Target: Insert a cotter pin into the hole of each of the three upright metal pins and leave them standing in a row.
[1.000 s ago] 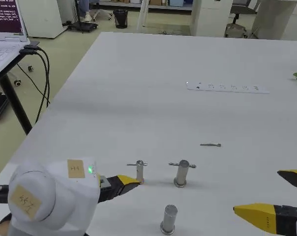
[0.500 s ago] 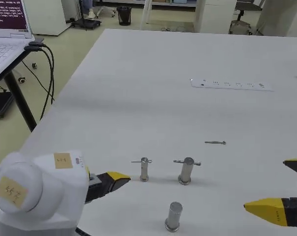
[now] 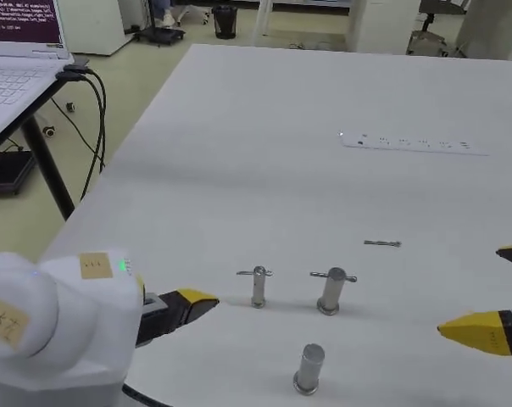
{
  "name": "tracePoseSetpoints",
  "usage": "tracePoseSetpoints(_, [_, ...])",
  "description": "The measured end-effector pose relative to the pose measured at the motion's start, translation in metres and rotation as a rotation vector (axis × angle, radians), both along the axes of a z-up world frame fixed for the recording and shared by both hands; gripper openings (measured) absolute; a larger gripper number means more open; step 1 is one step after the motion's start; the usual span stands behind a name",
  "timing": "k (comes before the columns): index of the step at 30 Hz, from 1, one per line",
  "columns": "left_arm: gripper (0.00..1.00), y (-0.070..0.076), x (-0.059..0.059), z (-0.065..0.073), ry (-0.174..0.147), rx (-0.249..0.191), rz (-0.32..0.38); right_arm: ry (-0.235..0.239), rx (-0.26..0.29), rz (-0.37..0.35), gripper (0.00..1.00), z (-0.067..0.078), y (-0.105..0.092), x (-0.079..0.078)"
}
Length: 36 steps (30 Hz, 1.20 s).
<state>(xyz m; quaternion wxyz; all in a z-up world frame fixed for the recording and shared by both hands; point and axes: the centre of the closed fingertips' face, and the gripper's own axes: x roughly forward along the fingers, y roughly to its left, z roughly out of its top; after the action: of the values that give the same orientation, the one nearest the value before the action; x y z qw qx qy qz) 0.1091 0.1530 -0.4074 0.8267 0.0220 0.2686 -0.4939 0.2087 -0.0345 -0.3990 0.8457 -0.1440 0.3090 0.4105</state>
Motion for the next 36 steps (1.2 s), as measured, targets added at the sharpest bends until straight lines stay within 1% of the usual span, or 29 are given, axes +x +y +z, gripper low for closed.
tracePoseSetpoints(1, [0.99, 0.000, -0.001, 0.000, 0.008, -0.005, 0.003, 0.011, -0.004, 0.040, 0.84, -0.001, 0.003, -0.002])
tracePoseSetpoints(2, [0.99, 0.000, -0.001, 0.001, 0.009, -0.006, 0.005, 0.014, -0.002, 0.042, 0.82, -0.001, 0.003, 0.000])
tracePoseSetpoints(4, [0.99, 0.002, -0.001, 0.000, 0.007, 0.002, 0.007, 0.009, -0.031, 0.063, 0.80, -0.001, 0.002, 0.005])
tracePoseSetpoints(7, [0.99, 0.003, -0.001, 0.000, 0.000, 0.010, 0.006, 0.000, -0.047, 0.088, 0.79, 0.001, 0.004, 0.013])
tracePoseSetpoints(10, [0.99, 0.005, 0.002, 0.003, -0.043, 0.015, 0.007, 0.001, -0.065, 0.102, 0.76, 0.000, 0.003, 0.019])
tracePoseSetpoints(11, [0.99, 0.006, 0.002, 0.003, -0.045, 0.019, 0.006, -0.011, -0.093, 0.118, 0.74, -0.001, 0.001, 0.025])
tracePoseSetpoints(12, [0.99, 0.007, 0.003, 0.003, -0.044, 0.019, 0.007, -0.007, -0.095, 0.122, 0.70, -0.001, 0.001, 0.027])
tracePoseSetpoints(13, [0.99, 0.008, 0.003, 0.003, -0.041, 0.020, 0.011, 0.009, -0.091, 0.122, 0.66, -0.001, 0.001, 0.030])
tracePoseSetpoints(15, [0.99, 0.009, 0.003, 0.003, -0.035, 0.026, 0.015, 0.020, -0.095, 0.127, 0.64, -0.003, 0.001, 0.034])
tracePoseSetpoints(18, [0.99, 0.011, 0.003, 0.002, -0.031, 0.037, 0.020, 0.037, -0.122, 0.154, 0.63, -0.008, -0.001, 0.041])
tracePoseSetpoints(22, [0.99, 0.013, 0.007, 0.004, -0.052, 0.031, 0.035, 0.052, -0.144, 0.184, 0.59, -0.014, -0.001, 0.048])
tracePoseSetpoints(25, [0.99, 0.015, 0.008, 0.003, -0.043, 0.032, 0.046, 0.061, -0.170, 0.207, 0.58, -0.019, 0.000, 0.053])
tracePoseSetpoints(27, [0.99, 0.015, 0.008, 0.002, -0.044, 0.037, 0.046, 0.060, -0.207, 0.227, 0.57, -0.022, -0.001, 0.056])
tracePoseSetpoints(28, [0.99, 0.015, 0.007, 0.002, -0.040, 0.039, 0.045, 0.061, -0.236, 0.242, 0.57, -0.025, -0.002, 0.058])
tracePoseSetpoints(30, [0.99, 0.015, 0.006, 0.001, -0.032, 0.040, 0.044, 0.066, -0.262, 0.255, 0.57, -0.028, -0.001, 0.061])
tracePoseSetpoints(34, [0.99, 0.014, 0.006, 0.001, -0.032, 0.034, 0.048, 0.070, -0.299, 0.286, 0.56, -0.032, 0.002, 0.066])
tracePoseSetpoints(36, [0.99, 0.014, 0.006, 0.000, -0.030, 0.033, 0.054, 0.070, -0.307, 0.293, 0.55, -0.033, 0.004, 0.069])
